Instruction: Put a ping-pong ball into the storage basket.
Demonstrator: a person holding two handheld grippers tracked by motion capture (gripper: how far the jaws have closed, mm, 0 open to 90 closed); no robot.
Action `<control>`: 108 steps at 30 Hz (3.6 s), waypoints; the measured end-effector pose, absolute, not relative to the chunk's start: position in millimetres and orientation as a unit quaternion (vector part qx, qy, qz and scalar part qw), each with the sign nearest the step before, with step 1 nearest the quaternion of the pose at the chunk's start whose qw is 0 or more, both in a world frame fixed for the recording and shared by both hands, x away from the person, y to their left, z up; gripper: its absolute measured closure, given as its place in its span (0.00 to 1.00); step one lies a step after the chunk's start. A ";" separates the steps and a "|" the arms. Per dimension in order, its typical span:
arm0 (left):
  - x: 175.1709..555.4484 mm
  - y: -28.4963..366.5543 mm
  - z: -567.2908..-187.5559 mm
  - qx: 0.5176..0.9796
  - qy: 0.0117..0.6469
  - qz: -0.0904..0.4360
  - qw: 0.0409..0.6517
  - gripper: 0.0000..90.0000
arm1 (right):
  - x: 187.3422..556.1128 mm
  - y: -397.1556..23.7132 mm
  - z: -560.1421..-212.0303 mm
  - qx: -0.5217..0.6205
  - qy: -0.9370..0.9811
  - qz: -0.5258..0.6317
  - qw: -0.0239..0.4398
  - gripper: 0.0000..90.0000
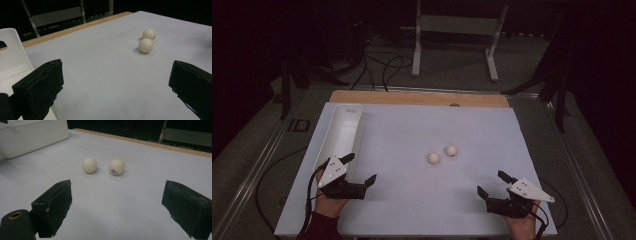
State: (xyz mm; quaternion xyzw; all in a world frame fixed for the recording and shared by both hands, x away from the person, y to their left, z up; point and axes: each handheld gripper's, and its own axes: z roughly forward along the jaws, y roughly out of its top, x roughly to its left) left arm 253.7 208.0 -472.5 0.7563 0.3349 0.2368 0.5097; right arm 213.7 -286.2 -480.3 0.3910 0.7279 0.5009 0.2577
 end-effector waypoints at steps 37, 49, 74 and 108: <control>248.0 219.5 -473.0 0.738 0.356 0.249 0.517 0.01 | 227.5 -279.0 -458.1 0.395 0.747 0.484 0.227 0.10; 247.6 218.3 -473.9 0.738 0.355 0.254 0.515 0.01 | 240.5 -276.1 -446.1 0.406 0.751 0.471 0.221 0.10; 247.6 218.2 -474.2 0.737 0.355 0.254 0.516 0.02 | 267.1 -253.9 -424.6 0.388 0.782 0.437 0.219 0.10; 247.7 217.8 -474.4 0.739 0.354 0.254 0.514 0.02 | 296.4 -231.1 -415.1 0.386 0.805 0.396 0.216 0.10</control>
